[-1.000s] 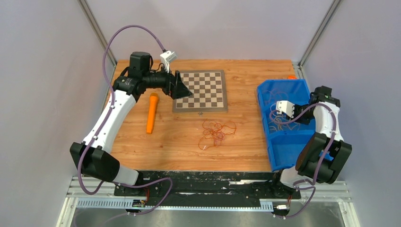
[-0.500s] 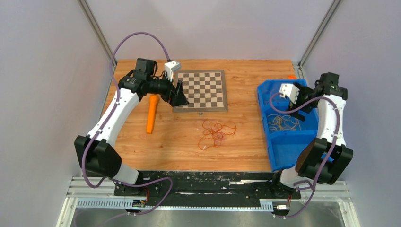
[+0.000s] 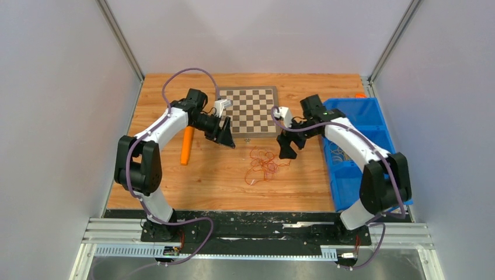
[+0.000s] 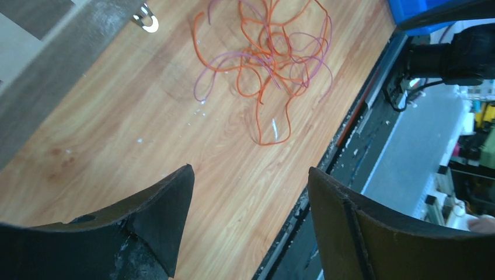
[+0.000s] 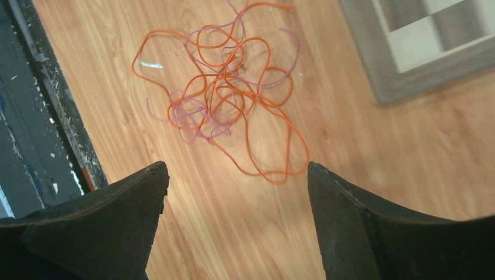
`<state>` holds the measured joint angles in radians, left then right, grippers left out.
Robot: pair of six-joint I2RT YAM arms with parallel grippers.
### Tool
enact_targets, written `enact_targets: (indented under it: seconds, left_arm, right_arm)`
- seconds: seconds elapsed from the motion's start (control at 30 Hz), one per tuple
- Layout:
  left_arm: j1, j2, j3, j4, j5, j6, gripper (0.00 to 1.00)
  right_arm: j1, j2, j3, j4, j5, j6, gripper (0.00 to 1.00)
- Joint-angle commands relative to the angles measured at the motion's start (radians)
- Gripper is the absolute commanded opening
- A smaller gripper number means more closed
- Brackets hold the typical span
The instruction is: Untangle the cables
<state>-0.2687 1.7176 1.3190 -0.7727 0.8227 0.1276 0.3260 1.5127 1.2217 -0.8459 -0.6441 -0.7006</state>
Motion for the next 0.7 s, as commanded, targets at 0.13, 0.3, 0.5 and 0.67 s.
enact_targets:
  seconds: [0.13, 0.3, 0.5, 0.67]
  left_arm:
    - [-0.004, 0.018, -0.057, 0.065, 0.112, -0.037, 0.75]
    - [-0.004, 0.009, -0.080, 0.078, 0.110, -0.040, 0.73]
    - [-0.004, -0.017, -0.105, 0.096, 0.098, -0.021, 0.75]
    - [-0.003, -0.049, -0.123, 0.135, 0.119, -0.020, 0.76]
  right_arm:
    - [0.066, 0.248, 0.038, 0.207, 0.098, 0.140, 0.80]
    - [0.066, 0.322, 0.061, 0.220, 0.135, 0.032, 0.76]
    - [0.066, 0.315, -0.016, 0.214, 0.125, -0.099, 0.65]
    - [0.066, 0.244, -0.089, 0.200, 0.076, -0.161, 0.71]
